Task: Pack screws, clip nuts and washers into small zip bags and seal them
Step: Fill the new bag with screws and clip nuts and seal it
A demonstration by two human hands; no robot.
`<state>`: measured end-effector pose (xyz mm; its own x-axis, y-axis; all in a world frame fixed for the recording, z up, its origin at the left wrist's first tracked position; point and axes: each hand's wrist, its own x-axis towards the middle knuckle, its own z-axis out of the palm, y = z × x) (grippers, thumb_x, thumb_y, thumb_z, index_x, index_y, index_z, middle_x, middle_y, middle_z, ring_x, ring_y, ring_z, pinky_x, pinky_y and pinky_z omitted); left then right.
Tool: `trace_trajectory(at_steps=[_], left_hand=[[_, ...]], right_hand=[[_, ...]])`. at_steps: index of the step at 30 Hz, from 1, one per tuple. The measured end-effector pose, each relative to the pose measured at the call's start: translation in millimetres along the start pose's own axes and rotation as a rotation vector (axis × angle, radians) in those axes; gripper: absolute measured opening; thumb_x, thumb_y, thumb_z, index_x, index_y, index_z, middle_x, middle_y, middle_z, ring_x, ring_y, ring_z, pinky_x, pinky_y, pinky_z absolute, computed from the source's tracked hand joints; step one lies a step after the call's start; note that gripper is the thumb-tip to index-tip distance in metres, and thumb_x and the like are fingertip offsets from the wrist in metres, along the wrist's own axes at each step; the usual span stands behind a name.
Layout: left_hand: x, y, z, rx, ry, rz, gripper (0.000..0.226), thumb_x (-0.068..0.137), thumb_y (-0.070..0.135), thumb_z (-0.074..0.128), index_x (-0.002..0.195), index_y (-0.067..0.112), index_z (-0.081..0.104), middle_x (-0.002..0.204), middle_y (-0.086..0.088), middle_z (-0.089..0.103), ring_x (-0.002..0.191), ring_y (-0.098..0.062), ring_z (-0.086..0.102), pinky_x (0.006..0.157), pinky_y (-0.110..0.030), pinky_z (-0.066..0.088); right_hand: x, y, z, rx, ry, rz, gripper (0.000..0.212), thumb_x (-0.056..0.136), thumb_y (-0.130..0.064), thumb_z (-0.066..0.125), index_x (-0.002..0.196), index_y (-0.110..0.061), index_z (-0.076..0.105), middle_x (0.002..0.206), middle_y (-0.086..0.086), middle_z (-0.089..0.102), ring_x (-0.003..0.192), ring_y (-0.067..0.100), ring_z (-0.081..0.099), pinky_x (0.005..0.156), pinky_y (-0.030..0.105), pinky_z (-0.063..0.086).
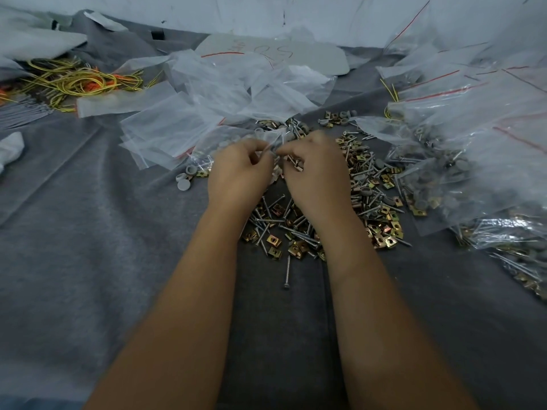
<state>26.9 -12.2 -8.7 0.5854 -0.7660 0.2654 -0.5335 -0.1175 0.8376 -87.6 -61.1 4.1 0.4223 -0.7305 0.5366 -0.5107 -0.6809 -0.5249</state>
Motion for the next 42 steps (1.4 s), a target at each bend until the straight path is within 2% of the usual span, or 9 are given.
trace_trajectory(at_steps=[5,9,14,19,23,28,34,39,42], left_hand=[[-0.8,0.0,-0.1,-0.062,0.121,-0.034,0.024,0.09,0.02,0.051,0.097,0.034,0.069,0.057,0.007,0.056,0.049,-0.008,0.046,0.054,-0.029,0.04],[1.8,-1.5,-3.1,-0.065,0.318,-0.109,0.029,0.092,0.022,0.051,0.114,0.023,0.071,0.059,0.011,0.054,0.055,-0.009,0.049,0.06,-0.028,0.042],[2.2,-2.1,-3.0,-0.083,0.292,-0.129,0.027,0.093,0.021,0.052,0.111,0.021,0.071,0.061,0.012,0.054,0.055,-0.006,0.047,0.058,-0.026,0.036],[2.6,-3.1,-2.6,-0.111,0.266,-0.142,0.024,0.092,0.022,0.052,0.106,0.024,0.071,0.063,0.012,0.054,0.057,-0.006,0.048,0.061,-0.026,0.037],[3.1,-3.4,-2.5,-0.125,0.26,-0.144,0.02,0.092,0.022,0.054,0.101,0.025,0.072,0.064,0.012,0.054,0.057,-0.008,0.047,0.061,-0.026,0.036],[2.6,-3.6,-3.1,-0.139,0.251,-0.139,0.019,0.093,0.023,0.054,0.1,0.026,0.071,0.062,0.012,0.054,0.054,-0.005,0.046,0.056,-0.026,0.033],[2.5,-3.0,-3.4,-0.108,0.241,-0.132,0.015,0.093,0.025,0.053,0.093,0.033,0.066,0.06,0.01,0.054,0.053,-0.007,0.046,0.055,-0.027,0.032],[-1.1,-0.1,-1.2,0.029,0.095,-0.071,0.02,0.091,0.022,0.05,0.095,0.031,0.067,0.058,0.006,0.055,0.051,-0.011,0.048,0.054,-0.027,0.034],[-2.6,1.1,-1.2,0.061,0.027,-0.043,0.021,0.09,0.023,0.051,0.098,0.03,0.069,0.06,0.009,0.056,0.052,-0.009,0.048,0.055,-0.027,0.033]], right_hand=[[0.0,-1.8,2.1,-0.008,-0.057,-0.007,0.028,0.094,-0.018,0.06,0.12,-0.024,0.068,0.095,-0.007,0.046,0.093,0.01,0.044,0.076,0.025,0.037],[-1.4,-3.1,-2.8,0.044,-0.119,0.042,0.022,0.088,-0.007,0.056,0.099,-0.02,0.07,0.101,-0.003,0.062,0.091,0.012,0.056,0.079,0.03,0.047],[-3.9,-9.6,-2.2,-0.191,-0.445,-0.053,0.02,0.081,-0.03,0.063,0.098,-0.028,0.073,0.099,-0.001,0.064,0.098,0.023,0.057,0.086,0.036,0.046],[-3.6,-10.7,-2.1,-0.172,-0.438,-0.04,0.02,0.084,-0.031,0.063,0.102,-0.034,0.073,0.093,-0.005,0.054,0.105,0.025,0.054,0.091,0.038,0.041],[-2.7,-11.2,2.4,-0.208,-0.443,-0.075,0.018,0.087,-0.028,0.064,0.102,-0.031,0.073,0.101,0.003,0.059,0.105,0.027,0.053,0.09,0.038,0.043],[-5.0,-11.9,4.5,-0.181,-0.392,-0.082,0.009,0.086,-0.017,0.064,0.093,-0.021,0.069,0.098,0.002,0.065,0.098,0.024,0.056,0.084,0.036,0.045],[-4.4,-8.0,4.0,-0.066,-0.18,0.016,0.012,0.089,-0.014,0.059,0.096,-0.014,0.068,0.089,0.0,0.065,0.083,0.018,0.058,0.07,0.033,0.049],[-1.4,-10.3,-3.9,0.262,0.091,0.148,0.013,0.083,-0.008,0.059,0.079,-0.02,0.064,0.073,-0.011,0.056,0.067,0.005,0.053,0.058,0.017,0.04],[-1.0,-10.4,-4.8,0.356,0.115,0.191,0.016,0.082,-0.009,0.061,0.078,-0.025,0.063,0.074,-0.011,0.06,0.067,0.004,0.055,0.059,0.017,0.042]])
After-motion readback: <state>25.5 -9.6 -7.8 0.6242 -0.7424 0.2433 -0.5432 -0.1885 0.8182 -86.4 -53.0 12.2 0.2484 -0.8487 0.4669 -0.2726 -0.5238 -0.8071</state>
